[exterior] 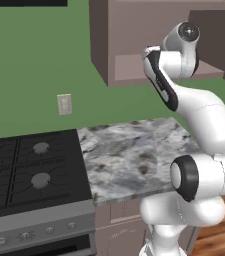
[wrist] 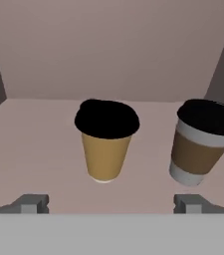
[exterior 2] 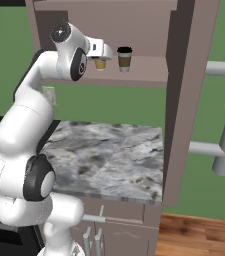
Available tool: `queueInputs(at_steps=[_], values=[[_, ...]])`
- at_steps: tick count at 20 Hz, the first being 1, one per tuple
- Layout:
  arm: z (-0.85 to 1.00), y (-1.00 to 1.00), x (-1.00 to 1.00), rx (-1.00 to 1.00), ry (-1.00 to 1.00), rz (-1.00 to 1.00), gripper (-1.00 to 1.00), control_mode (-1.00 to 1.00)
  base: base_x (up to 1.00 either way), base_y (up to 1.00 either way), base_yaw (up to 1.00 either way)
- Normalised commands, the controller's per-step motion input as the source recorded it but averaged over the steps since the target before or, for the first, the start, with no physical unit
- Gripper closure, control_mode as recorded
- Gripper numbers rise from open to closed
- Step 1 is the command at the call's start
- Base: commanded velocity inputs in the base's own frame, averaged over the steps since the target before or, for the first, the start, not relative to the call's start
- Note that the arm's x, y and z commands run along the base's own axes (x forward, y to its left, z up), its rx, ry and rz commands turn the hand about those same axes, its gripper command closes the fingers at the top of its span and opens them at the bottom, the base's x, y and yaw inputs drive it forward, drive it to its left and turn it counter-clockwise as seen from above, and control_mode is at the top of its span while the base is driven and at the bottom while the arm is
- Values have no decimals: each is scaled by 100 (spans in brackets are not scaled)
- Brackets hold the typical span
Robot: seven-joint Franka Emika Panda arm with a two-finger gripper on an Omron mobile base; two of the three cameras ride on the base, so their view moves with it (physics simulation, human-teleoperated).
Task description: Sort all alcoholic drinks to one cabinet, and non-alcoholic drinks to the other.
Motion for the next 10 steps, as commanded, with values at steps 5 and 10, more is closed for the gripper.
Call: queueInputs(at_steps=[5, 10], values=[[0, 0, -50, 0, -5, 0, -100, -100, 0, 0, 0], [2, 0, -56, 0, -5, 0, -100, -100, 0, 0, 0]])
